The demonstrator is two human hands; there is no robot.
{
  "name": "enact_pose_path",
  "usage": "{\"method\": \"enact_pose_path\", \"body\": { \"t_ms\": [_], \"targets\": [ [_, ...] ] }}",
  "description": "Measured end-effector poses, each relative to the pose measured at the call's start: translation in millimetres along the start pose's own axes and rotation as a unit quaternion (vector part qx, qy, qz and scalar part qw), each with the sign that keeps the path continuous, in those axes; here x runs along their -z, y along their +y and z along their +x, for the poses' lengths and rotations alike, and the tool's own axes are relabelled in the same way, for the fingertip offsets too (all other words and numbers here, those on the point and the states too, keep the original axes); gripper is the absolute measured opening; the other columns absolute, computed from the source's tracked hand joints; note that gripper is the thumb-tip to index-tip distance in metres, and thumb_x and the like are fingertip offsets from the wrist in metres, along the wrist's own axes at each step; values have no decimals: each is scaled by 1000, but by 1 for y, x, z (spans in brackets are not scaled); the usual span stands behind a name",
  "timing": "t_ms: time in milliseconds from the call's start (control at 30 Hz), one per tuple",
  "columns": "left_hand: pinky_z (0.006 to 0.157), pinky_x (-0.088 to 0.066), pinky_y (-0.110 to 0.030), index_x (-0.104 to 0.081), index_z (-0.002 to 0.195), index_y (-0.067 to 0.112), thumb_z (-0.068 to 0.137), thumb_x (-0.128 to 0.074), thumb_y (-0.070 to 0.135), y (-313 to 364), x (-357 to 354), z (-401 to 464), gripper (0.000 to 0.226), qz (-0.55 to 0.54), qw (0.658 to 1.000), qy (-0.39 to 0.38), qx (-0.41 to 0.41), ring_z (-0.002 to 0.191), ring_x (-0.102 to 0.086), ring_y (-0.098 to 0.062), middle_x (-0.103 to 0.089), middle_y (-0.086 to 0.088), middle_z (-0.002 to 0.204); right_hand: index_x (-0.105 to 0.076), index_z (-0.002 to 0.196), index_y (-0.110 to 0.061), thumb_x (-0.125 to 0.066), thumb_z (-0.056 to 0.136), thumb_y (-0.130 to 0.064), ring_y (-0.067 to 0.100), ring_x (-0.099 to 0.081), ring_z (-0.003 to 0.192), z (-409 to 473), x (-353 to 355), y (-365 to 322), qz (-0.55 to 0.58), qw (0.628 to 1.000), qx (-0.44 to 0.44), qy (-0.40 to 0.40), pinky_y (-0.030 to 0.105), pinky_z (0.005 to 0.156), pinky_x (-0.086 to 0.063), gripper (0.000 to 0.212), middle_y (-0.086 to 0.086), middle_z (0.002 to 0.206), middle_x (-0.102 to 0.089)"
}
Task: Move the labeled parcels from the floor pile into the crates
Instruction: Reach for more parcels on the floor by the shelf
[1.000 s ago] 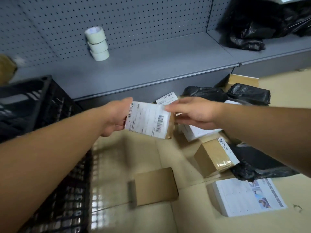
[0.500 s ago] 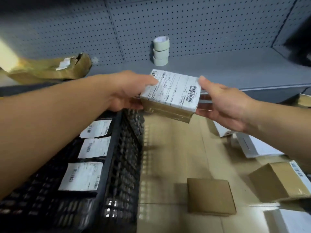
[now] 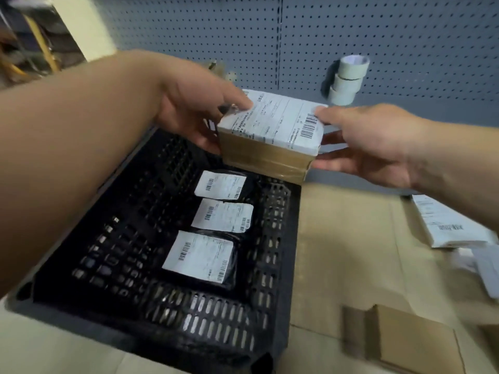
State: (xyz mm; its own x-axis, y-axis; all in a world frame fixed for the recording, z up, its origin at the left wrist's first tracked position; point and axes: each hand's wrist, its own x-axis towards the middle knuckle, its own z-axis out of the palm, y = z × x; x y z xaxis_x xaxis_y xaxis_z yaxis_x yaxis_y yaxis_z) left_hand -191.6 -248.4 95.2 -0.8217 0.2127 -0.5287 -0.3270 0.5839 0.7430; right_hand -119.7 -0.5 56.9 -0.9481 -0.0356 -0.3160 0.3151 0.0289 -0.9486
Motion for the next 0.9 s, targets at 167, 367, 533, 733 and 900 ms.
{"method": "enact_pose_path", "body": {
  "t_ms": [167, 367, 533, 733, 900],
  "targets": [
    [78, -62, -44, -74, 115, 19, 94, -65, 37, -47, 33, -7, 29, 47, 994, -56, 81, 99, -76, -29, -77, -13, 111, -68, 111, -10, -59, 102, -22, 18, -76, 95, 17, -60, -1, -96, 991, -49, -79, 34, 76, -64, 18, 5, 101, -80],
    [86, -61, -49, -67, 128, 10, 83, -74, 34, -100, 37, -5, 52, 95, 965, -152, 191, 106, -73, -35, -73, -17, 121, -68, 112, -5, -60, 101, -20, 17, -78, 77, 22, -122, 26, -237, 939, -181, -170, 24, 59, -63, 20, 9, 89, -80],
    [94, -58, -51, -66, 125, 9, 96, -68, 24, -142, 25, 2, 33, 158, 926, -222, 261, 104, -74, -29, -77, -12, 112, -67, 113, -12, -58, 101, -7, 15, -77, 86, 20, -160, 77, -235, 912, -246, -228, 30, 75, -63, 16, 5, 94, -80],
    [95, -57, -48, -63, 126, -3, 99, -65, 19, -182, -6, 5, 35, 219, 874, -268, 341, 105, -73, -33, -75, -20, 114, -66, 107, -5, -60, 98, -6, 20, -75, 99, 8, -194, 130, -300, 871, -292, -257, 29, 75, -60, 11, 10, 106, -77],
    [104, -53, -43, -50, 139, -6, 99, -66, 22, -213, -30, 14, 52, 290, 833, -266, 388, 120, -65, -36, -60, -24, 137, -61, 119, -5, -61, 98, -10, 25, -74, 102, 2, -215, 162, -338, 858, -283, -264, 33, 78, -63, 22, 11, 112, -72]
  ]
}}
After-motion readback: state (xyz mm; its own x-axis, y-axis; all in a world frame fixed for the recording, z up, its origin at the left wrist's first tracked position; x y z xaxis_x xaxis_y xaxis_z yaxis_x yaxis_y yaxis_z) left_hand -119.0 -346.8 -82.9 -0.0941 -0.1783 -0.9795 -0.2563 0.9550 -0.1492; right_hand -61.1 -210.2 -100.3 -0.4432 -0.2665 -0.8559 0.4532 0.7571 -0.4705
